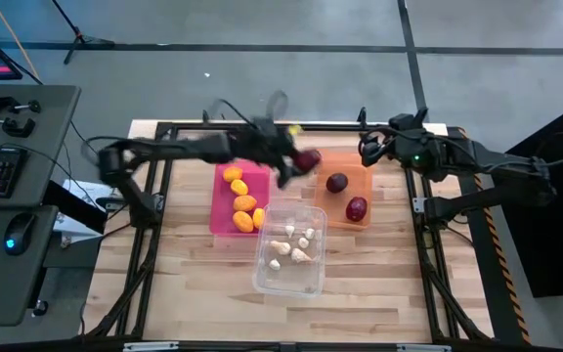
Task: Sort produce into baskets
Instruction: Put the apple into the orange bin
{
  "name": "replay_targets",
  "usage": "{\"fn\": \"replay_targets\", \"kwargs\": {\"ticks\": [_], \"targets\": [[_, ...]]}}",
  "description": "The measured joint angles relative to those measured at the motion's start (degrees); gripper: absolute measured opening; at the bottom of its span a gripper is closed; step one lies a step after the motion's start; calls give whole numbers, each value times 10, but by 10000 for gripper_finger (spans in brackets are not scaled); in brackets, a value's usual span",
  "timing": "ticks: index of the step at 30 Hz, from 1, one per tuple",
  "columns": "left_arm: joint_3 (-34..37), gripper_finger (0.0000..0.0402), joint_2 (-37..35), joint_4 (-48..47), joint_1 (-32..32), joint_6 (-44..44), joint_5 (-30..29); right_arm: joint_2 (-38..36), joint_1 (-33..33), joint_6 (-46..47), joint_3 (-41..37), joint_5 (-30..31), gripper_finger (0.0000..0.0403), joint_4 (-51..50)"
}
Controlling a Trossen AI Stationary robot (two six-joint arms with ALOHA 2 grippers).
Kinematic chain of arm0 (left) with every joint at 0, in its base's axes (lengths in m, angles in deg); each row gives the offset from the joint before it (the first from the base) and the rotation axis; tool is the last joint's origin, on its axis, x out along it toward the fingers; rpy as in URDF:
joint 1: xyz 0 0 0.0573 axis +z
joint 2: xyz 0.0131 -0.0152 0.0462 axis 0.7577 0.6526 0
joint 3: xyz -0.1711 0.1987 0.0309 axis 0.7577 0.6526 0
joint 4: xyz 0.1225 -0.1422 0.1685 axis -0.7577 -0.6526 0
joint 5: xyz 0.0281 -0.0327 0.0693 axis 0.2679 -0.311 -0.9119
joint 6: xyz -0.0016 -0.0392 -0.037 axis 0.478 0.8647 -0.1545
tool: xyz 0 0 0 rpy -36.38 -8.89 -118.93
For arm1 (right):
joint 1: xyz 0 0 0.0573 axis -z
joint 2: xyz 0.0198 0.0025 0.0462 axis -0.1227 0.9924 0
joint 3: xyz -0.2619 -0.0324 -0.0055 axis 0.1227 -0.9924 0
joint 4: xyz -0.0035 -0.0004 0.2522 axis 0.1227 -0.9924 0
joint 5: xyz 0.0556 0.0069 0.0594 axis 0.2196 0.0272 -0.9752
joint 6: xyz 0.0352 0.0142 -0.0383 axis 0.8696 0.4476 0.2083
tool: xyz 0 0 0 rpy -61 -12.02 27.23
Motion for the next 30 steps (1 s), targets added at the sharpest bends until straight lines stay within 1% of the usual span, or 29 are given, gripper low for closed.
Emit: {"fn": "replay_targets", "kwargs": {"ticks": [3, 5, 9, 12, 15, 17, 23, 27, 30], "targets": [[-2, 284, 80, 94, -39, -14, 1, 6, 0, 2, 0, 0, 266, 0], [-21, 288, 124, 127, -57, -21, 1, 10, 0, 8, 0, -1, 266, 0], [-73, 295, 170, 130, -71, -34, -6, 14, 0, 16, 0, -1, 266, 0], [-84, 297, 188, 132, -71, -18, -19, 17, 0, 33, 0, -2, 266, -1], [-85, 298, 201, 154, -70, -1, -22, 16, 0, 45, 0, -4, 266, -1], [-87, 298, 208, 169, -70, 0, -22, 16, 0, 49, 0, -7, 266, -1], [-87, 304, 239, 165, -75, -17, -21, 16, 0, 55, 0, -2, 266, 1], [-109, 336, 244, 134, -75, -12, -21, 16, 0, 55, 0, -2, 266, 3], [-127, 365, 244, 104, -72, -29, -21, 16, 0, 55, 0, 4, 266, 3]]}}
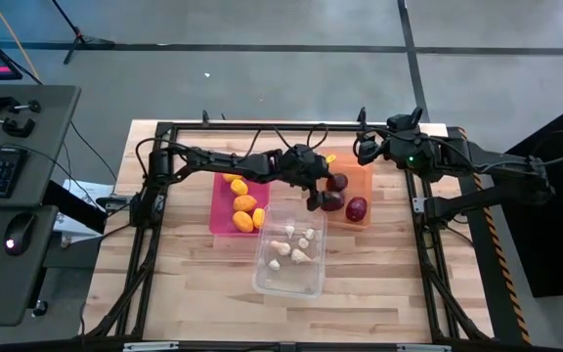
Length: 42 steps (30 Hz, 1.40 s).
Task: Sort produce into baskets
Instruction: Put the apple into the orange bin
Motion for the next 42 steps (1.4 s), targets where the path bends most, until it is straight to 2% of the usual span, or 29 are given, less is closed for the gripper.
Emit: {"fn": "replay_targets", "kwargs": {"ticks": [4, 6, 9, 13, 16, 22, 26, 30, 35, 40, 42], "targets": [[-44, 391, -4, -43, 9, -41, 0, 0, 0, 2, 0, 22, 266, 2], [-79, 395, -16, -111, 19, -53, 0, 0, 1, 27, 0, 45, 266, 3], [-130, 396, -42, -208, 42, -66, 0, 0, 17, 121, 0, 80, 266, -14], [-150, 396, -98, -343, 80, -104, 1, 15, 70, 219, -4, 51, 266, -83], [-120, 396, -151, -398, 116, -129, 25, 30, 122, 266, -40, 9, 266, -123], [24, 396, -273, -390, 184, -70, 45, 34, 226, 302, -190, -96, 266, -38], [136, 396, -354, -343, 201, -32, 46, 47, 288, 357, -248, -95, 266, -5], [217, 396, -408, -310, 205, -29, 44, 93, 365, 344, -264, -103, 266, 29], [250, 396, -446, -315, 209, -29, 40, 142, 419, 339, -265, -139, 266, 71], [251, 396, -465, -322, 217, -51, 40, 148, 426, 373, -265, -143, 266, 88], [251, 396, -468, -322, 222, -62, 40, 144, 424, 357, -265, -152, 266, 90]]}}
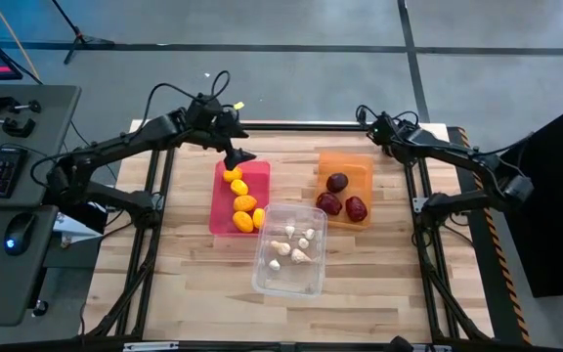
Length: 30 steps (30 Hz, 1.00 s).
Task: Sort produce into baskets
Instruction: Put the apple into the orange bin
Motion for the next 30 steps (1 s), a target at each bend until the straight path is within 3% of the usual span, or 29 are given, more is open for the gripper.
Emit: {"fn": "replay_targets", "kwargs": {"ticks": [4, 11, 20, 23, 27, 30], "targets": [[0, 396, -3, 0, 11, -10, -1, -10, -24, -54, 0, 13, 266, 33], [0, 396, -3, 2, 33, -41, -1, -10, -31, -39, 0, 30, 270, 45], [0, 396, -3, 2, 62, -45, 2, -10, -8, -15, 0, 33, 360, 54], [0, 396, -3, 2, 69, -45, 2, -10, -6, -16, 0, -27, 375, 50], [0, 396, -3, 2, 75, -45, 2, -10, -8, -49, 0, -38, 378, 49], [0, 396, -3, 2, 77, -45, 2, -10, -8, -11, 0, -54, 378, 49]]}}
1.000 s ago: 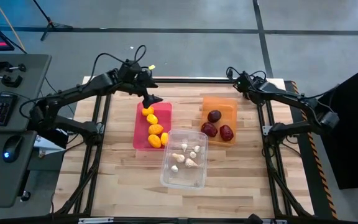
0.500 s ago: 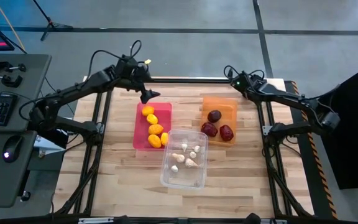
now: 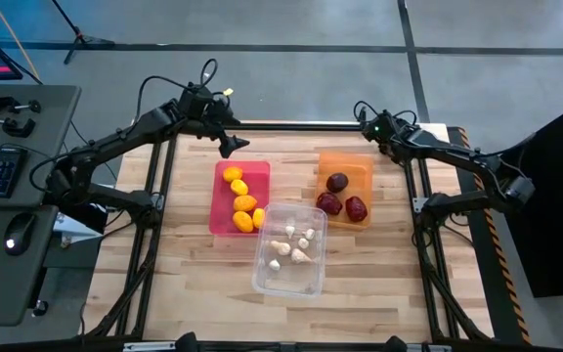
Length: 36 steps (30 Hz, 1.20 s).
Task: Sort produce into baskets
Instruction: Put the apple into the orange bin
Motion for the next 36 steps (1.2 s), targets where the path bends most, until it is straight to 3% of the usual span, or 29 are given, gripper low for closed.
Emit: {"fn": "replay_targets", "kwargs": {"ticks": [5, 16, 23, 27, 30, 36], "targets": [[0, 396, 0, 0, 0, -9, 0, 0, 0, -11, 0, -29, 378, 2], [0, 396, 0, 6, 0, -19, 1, 18, 52, 76, 0, 38, 378, -62], [0, 396, 0, 6, 0, 1, 0, 92, 78, 58, 6, 43, 378, -31], [0, 396, 0, 5, 0, 13, 0, 150, 80, 20, 39, 78, 378, -26], [0, 396, 0, 5, 0, 17, 0, 190, 80, 25, 65, 107, 378, -59], [0, 396, 0, 3, 0, 39, 0, 235, 75, 28, 96, 111, 378, -110]]}}
